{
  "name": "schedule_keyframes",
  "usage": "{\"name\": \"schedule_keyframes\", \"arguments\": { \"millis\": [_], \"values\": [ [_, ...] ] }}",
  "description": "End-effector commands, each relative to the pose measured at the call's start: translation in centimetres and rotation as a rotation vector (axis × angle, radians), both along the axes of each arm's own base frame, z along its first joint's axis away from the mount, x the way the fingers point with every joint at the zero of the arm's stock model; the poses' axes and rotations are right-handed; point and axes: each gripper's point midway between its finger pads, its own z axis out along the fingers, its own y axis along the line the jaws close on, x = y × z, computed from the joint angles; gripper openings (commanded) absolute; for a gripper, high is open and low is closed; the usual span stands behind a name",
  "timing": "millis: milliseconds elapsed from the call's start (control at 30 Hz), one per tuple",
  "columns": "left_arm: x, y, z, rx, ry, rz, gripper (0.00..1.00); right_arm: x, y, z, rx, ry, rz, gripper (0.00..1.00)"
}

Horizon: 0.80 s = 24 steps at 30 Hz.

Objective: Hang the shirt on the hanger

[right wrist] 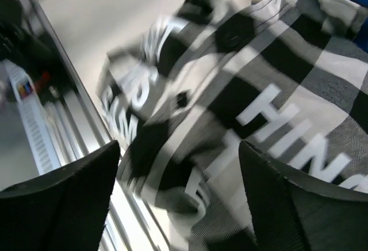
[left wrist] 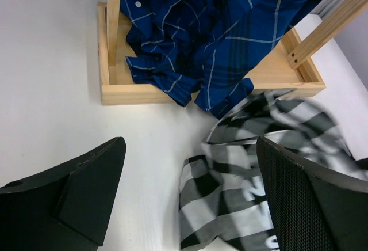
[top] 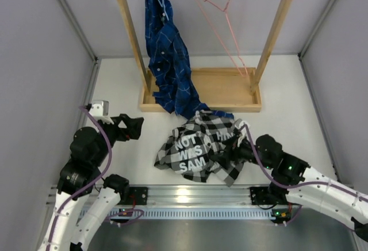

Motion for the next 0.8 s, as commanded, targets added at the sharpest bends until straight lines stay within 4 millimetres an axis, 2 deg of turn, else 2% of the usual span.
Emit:
{"name": "schedule_keyframes", "arguments": {
  "millis": [0, 67, 100, 133, 200, 267, 300, 333, 367, 400, 467, 500, 533, 567, 667, 700, 767],
  "values": [
    [0.5, -0.1, 0.1, 0.014, 0.002, -0.004, 0.98, -2.2, 0.1, -1.4, 0.082, 0.176, 0.024, 0.84],
    [0.6, -0.2, 0.0, 0.011, 0.006, -0.005, 0.98, -2.7, -0.2, -0.7, 0.095, 0.171, 0.040, 0.97],
    [0.6, -0.2, 0.0, 0.009, 0.007, -0.005, 0.98, -2.7, -0.6, -0.4, 0.087, 0.164, 0.029, 0.99],
    [0.6, -0.2, 0.0, 0.010, 0.007, -0.002, 0.98, -2.4, -0.9, 0.9, 0.098, 0.142, 0.008, 0.99],
    [0.6, -0.2, -0.2, 0.009, 0.010, -0.001, 0.98, -0.5, -1.6, 1.8, 0.041, 0.123, -0.090, 0.99],
    [0.4, -0.2, -0.2, 0.005, 0.003, -0.004, 0.98, 2.4, -2.8, 1.8, -0.035, 0.117, -0.264, 1.00],
    [0.4, -0.2, -0.3, 0.004, 0.005, -0.004, 0.98, 4.0, -2.7, 0.0, -0.133, 0.153, -0.341, 1.00],
    [0.3, -0.2, -0.3, 0.002, 0.004, -0.005, 0.98, 5.2, -3.0, 1.3, -0.151, 0.161, -0.414, 0.99],
    [0.3, -0.1, -0.3, 0.003, 0.004, -0.002, 0.98, 7.3, -4.1, 1.4, -0.171, 0.181, -0.548, 0.99],
    [0.3, -0.2, -0.4, 0.002, 0.007, -0.007, 0.98, 8.9, -3.1, 1.1, -0.210, 0.214, -0.587, 1.00],
    [0.3, -0.3, -0.4, 0.002, 0.007, -0.014, 0.98, 10.6, -1.8, 0.7, -0.188, 0.293, -0.616, 0.99],
    [0.4, -0.4, -0.5, 0.004, 0.012, -0.016, 0.98, 12.3, -1.1, 0.1, -0.199, 0.319, -0.660, 0.99],
    [0.4, -0.4, -0.6, 0.005, 0.016, -0.018, 0.98, 13.4, -1.0, 0.2, -0.177, 0.326, -0.717, 0.99],
    [0.4, -0.5, -0.6, 0.006, 0.017, -0.022, 0.98, 14.4, 0.0, 0.4, -0.147, 0.323, -0.728, 0.99],
    [0.5, -0.7, -0.8, 0.012, 0.025, -0.031, 0.98, 16.9, 2.0, -0.5, -0.148, 0.330, -0.774, 1.00],
    [0.6, -0.7, -0.9, 0.015, 0.027, -0.031, 0.98, 17.9, 2.5, -2.0, -0.186, 0.341, -0.803, 0.99],
    [0.5, -0.7, -0.8, 0.013, 0.025, -0.034, 0.98, 18.5, 2.6, -3.8, -0.214, 0.359, -0.840, 0.99]
  ]
}}
